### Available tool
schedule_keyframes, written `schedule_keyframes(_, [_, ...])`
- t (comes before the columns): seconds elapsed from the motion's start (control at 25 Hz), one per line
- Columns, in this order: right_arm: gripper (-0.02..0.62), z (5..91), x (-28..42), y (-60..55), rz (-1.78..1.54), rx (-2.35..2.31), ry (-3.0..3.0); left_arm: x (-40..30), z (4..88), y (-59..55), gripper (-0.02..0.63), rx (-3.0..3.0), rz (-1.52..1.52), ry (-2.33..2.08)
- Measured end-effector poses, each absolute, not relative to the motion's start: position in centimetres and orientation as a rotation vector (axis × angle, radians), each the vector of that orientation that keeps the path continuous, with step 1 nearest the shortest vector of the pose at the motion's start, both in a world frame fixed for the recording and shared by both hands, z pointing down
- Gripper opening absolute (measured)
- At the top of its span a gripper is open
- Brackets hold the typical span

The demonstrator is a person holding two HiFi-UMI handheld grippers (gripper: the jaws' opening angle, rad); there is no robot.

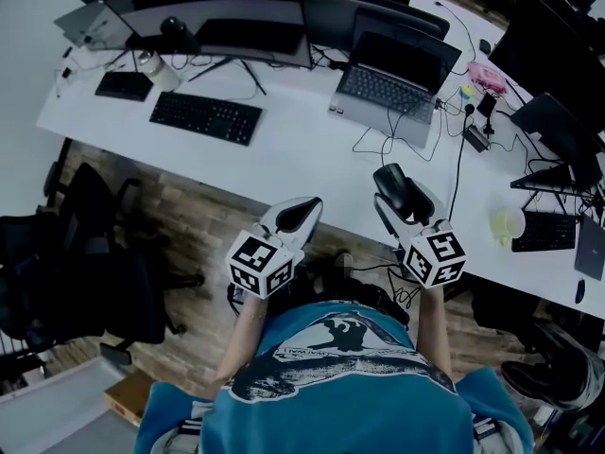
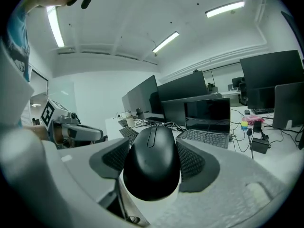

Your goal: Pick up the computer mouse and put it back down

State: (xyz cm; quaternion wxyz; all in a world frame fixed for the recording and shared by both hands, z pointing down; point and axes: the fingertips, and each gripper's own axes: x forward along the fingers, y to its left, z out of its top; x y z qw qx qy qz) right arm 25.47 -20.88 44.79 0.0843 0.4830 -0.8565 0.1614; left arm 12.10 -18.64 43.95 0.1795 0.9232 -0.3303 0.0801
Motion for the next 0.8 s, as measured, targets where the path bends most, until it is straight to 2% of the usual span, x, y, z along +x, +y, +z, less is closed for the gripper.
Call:
schedule_keyframes(0.28, [0.304,46.2,21.7,-21.6,0.509,1.352,-2.566,9.1,44.0,-18.6,0.014,2.582,0.229,-0.985])
schedule_keyframes(0.8, [0.305,51.4,9.2,-24.9,0.521,1.065,-2.612,-1.0,43.7,-18.8,0.014,2.482,0.203,-1.216])
